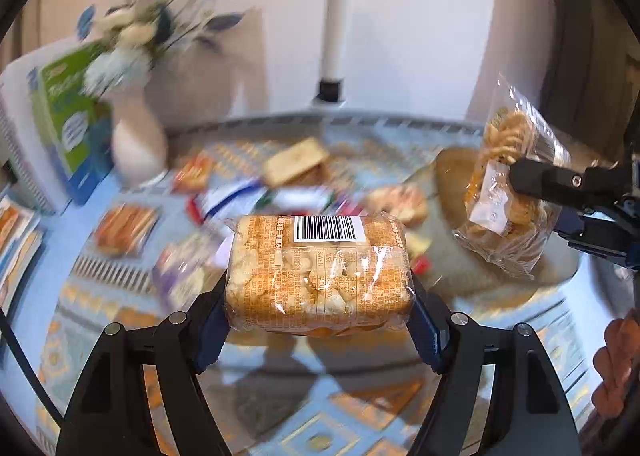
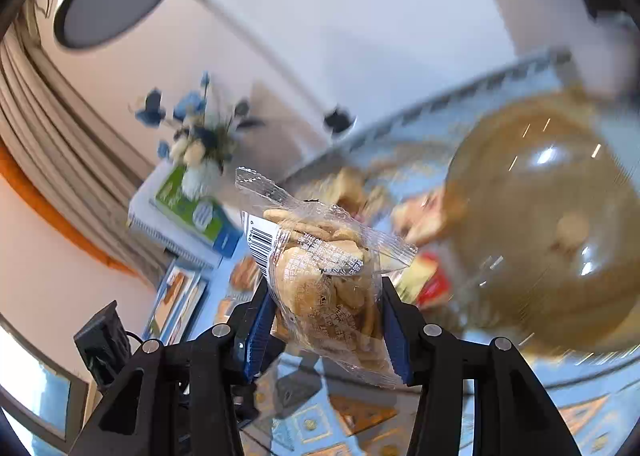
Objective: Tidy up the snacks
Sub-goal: 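Grasp the bread loaf with the left tool while the right tool grasps the cookie bag, then drop the bread loaf and cookie bag into the amber glass bowl with both tools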
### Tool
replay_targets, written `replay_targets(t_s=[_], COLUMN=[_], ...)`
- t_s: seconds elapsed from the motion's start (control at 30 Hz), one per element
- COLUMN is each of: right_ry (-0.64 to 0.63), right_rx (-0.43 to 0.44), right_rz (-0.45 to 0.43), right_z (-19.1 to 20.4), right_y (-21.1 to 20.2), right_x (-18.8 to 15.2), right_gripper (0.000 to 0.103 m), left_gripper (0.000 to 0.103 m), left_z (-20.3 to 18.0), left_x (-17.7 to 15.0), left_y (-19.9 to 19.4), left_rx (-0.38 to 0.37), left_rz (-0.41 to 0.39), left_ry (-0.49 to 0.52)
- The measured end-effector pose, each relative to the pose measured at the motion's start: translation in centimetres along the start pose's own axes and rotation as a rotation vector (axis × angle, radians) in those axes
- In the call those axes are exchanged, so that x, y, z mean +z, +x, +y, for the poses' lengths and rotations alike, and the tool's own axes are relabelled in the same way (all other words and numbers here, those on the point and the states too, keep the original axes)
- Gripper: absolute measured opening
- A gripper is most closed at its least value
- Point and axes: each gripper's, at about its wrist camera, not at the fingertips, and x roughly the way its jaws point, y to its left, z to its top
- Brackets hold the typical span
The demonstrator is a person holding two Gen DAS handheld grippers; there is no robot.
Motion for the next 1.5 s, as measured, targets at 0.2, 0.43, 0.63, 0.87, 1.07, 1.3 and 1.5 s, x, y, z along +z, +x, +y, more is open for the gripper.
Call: replay_targets(t_s=[0.2, 0.43, 0.63, 0.87, 1.07, 1.3, 1.5], right_ry=[0.029, 0.127, 0.159, 0.152, 0.062, -0.091, -0.263], right_rx=[-0.098, -0.204, -0.304, -0.259, -0.188, -0.067, -0.025], right_rz=[-0.027, 0.031, 0.061, 0.023, -0.019, -0.01, 0.052], right_z=[-3.8, -10.6, -13.8, -12.3, -6.7, 0.9, 5.2], right_y=[-3.3, -3.9, -3.0, -3.0, -2.1, 0.5, 5.1], right_x=[4.8, 7.5, 7.5, 7.2, 6.6, 4.0, -0.1], right_gripper=[0.048, 0.05, 0.097, 0.097, 0.097, 0.097, 0.098], left_gripper=[0.074, 0.085, 0.102, 0.102, 0.102, 0.102, 0.102], left_z=[-5.6, -12.9, -14.0, -10.3, -4.2, 5.7, 12.1], left_x=[3.7, 5.5, 4.5, 4.4, 4.7, 3.4, -0.1], left_y=[1.8, 5.9, 9.5, 9.6, 6.8, 4.1, 4.2], left_rx=[-0.094, -0.239, -0.171, -0.141, -0.044, 0.064, 0.108], left_rz=[-0.012, 0.059, 0.121, 0.133, 0.087, 0.072, 0.113], left_ry=[0.065, 0.165, 0.182, 0.101, 0.049, -0.079, -0.125])
